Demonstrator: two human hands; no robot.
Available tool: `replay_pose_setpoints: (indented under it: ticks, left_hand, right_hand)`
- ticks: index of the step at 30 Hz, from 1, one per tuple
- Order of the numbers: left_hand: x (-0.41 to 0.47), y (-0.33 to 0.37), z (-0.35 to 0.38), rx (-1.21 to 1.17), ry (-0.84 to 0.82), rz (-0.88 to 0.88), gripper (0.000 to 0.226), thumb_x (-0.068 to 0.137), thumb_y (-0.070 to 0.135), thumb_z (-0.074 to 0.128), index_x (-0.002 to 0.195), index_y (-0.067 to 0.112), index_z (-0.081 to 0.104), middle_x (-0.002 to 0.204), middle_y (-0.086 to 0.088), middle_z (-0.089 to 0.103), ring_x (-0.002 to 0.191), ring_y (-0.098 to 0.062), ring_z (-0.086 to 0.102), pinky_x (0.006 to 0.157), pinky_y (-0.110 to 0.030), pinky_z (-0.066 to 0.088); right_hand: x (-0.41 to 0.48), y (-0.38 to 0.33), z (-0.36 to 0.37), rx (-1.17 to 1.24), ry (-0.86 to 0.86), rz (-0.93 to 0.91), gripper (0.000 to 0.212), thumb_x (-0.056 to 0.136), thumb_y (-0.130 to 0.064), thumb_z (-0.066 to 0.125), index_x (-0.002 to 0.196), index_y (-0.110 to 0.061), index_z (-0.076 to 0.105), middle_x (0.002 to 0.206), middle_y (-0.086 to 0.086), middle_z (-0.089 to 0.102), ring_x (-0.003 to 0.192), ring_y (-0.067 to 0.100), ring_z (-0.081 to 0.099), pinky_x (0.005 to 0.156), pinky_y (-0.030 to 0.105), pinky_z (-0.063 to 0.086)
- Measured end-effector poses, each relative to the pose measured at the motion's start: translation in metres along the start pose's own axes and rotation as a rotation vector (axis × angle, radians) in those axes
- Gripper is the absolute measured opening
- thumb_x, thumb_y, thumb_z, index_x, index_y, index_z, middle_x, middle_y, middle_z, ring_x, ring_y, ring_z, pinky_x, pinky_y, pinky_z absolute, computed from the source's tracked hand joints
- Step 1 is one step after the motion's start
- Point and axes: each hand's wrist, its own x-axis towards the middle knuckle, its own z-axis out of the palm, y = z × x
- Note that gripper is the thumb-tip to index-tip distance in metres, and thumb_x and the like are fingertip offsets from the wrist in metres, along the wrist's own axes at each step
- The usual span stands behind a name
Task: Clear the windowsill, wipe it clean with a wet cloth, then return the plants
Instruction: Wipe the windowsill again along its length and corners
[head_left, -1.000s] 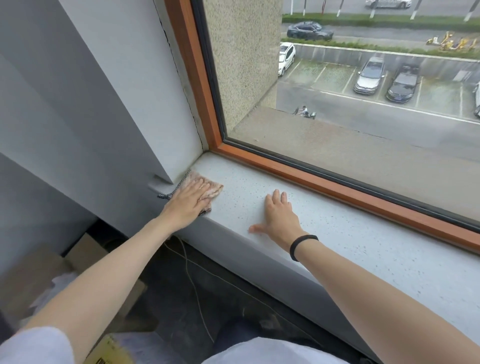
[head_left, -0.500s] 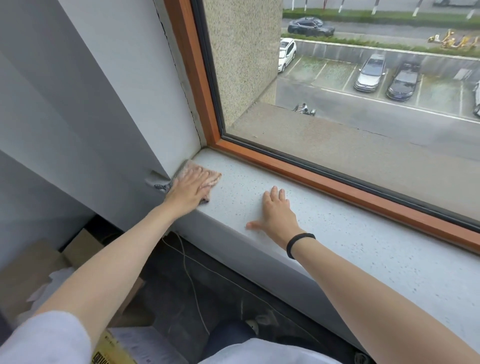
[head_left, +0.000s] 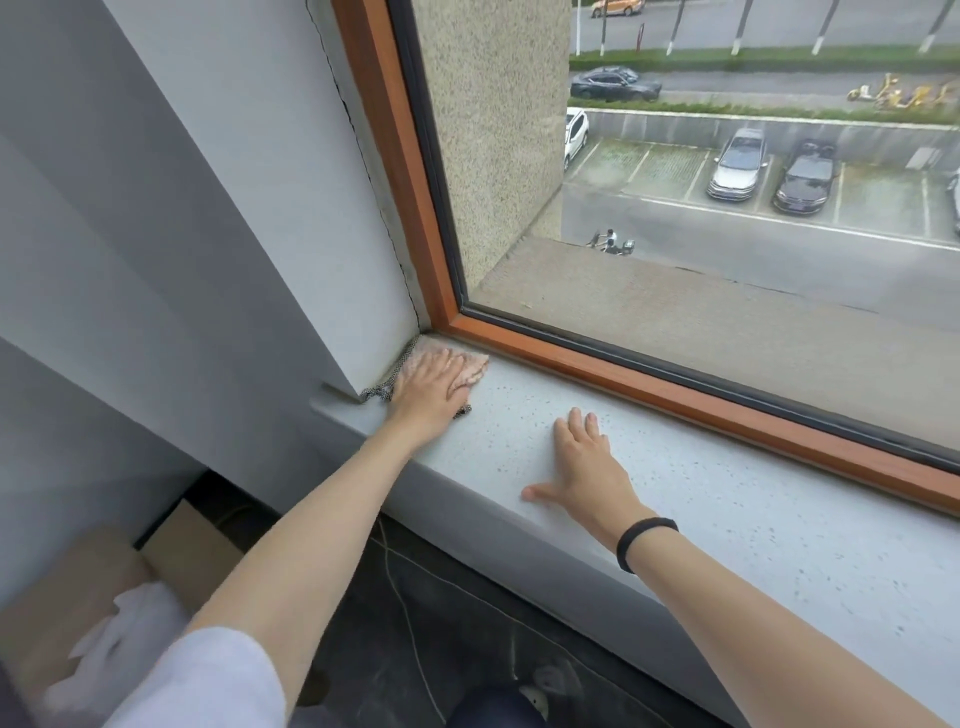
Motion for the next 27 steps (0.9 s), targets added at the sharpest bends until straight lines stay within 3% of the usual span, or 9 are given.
replay_pose_setpoints:
  ticks: [4,8,12,15,20,23,25,27]
  left_hand:
    - [0.018,0.037,0.001,-0.039,0.059,-0.074,0.058,0.098,0.031,0.031,0.152,0.023,0.013,0.16,0.001,0.003,0.147,-0.017,-0.002,0.116,-0.046,-0.007]
    - [-0.009,0.001,-0.001,-0.142,0.021,0.247,0.06,0.095,0.01,0.038,0.15,0.027,0.021,0.158,0.007,0.006,0.146,-0.012,0.002,0.119,-0.048,-0.002]
    - [0.019,-0.026,-0.025,-0.108,0.041,0.058,0.062,0.091,-0.002,0.039,0.149,0.016,0.026,0.159,-0.004,0.01,0.147,-0.02,0.005,0.117,-0.033,0.012]
    - [0.027,0.004,-0.015,-0.004,0.177,0.038,0.064,0.087,-0.008,0.038,0.148,0.005,0.023,0.156,-0.014,0.016,0.146,-0.026,0.006,0.117,-0.038,0.009]
    - [0.011,-0.007,-0.001,-0.083,0.0,0.314,0.073,0.086,-0.008,0.036,0.151,0.019,0.015,0.159,0.0,0.004,0.147,-0.015,0.0,0.12,-0.042,0.007]
    - [0.027,-0.011,-0.009,-0.132,0.073,0.187,0.066,0.088,-0.007,0.038,0.149,0.014,0.026,0.159,-0.004,0.012,0.147,-0.017,0.003,0.12,-0.037,0.006]
    - [0.033,0.001,-0.006,-0.115,0.198,0.074,0.061,0.086,-0.008,0.036,0.144,0.009,0.034,0.157,-0.01,0.02,0.146,-0.021,0.008,0.118,-0.04,0.009]
    - [0.026,0.025,0.0,-0.151,0.211,0.05,0.063,0.085,-0.012,0.033,0.144,0.011,0.035,0.157,-0.009,0.02,0.146,-0.022,0.009,0.118,-0.044,0.007]
  right_hand:
    - [0.002,0.002,0.002,0.033,0.016,-0.006,0.092,0.073,-0.052,0.071,0.14,-0.007,0.027,0.158,0.011,0.006,0.146,0.03,-0.002,0.118,0.041,0.012]
    - [0.002,0.003,0.004,0.044,0.026,-0.009,0.096,0.073,-0.053,0.071,0.143,-0.008,0.024,0.158,0.011,0.003,0.146,0.029,-0.003,0.118,0.039,0.011]
    - [0.003,0.003,0.004,0.062,0.019,-0.003,0.097,0.073,-0.052,0.071,0.145,-0.01,0.022,0.159,0.01,0.001,0.146,0.028,-0.004,0.118,0.039,0.01]
    - [0.003,0.004,0.005,0.072,0.027,-0.003,0.097,0.073,-0.052,0.071,0.146,-0.01,0.021,0.159,0.01,0.001,0.147,0.028,-0.004,0.119,0.039,0.009]
    - [0.005,0.005,0.007,0.086,0.032,-0.006,0.095,0.073,-0.051,0.072,0.144,-0.01,0.024,0.159,0.01,0.001,0.147,0.028,-0.004,0.119,0.039,0.008]
    - [0.005,0.004,0.007,0.099,0.024,0.002,0.096,0.073,-0.05,0.072,0.145,-0.009,0.023,0.159,0.009,0.0,0.146,0.027,-0.006,0.118,0.038,0.006]
    - [0.005,0.003,0.008,0.098,0.028,0.007,0.094,0.073,-0.05,0.073,0.143,-0.008,0.025,0.159,0.009,0.002,0.147,0.027,-0.005,0.118,0.038,0.006]
    - [0.004,0.002,0.007,0.089,0.03,0.008,0.093,0.073,-0.05,0.073,0.141,-0.008,0.027,0.158,0.009,0.004,0.147,0.027,-0.004,0.118,0.04,0.008]
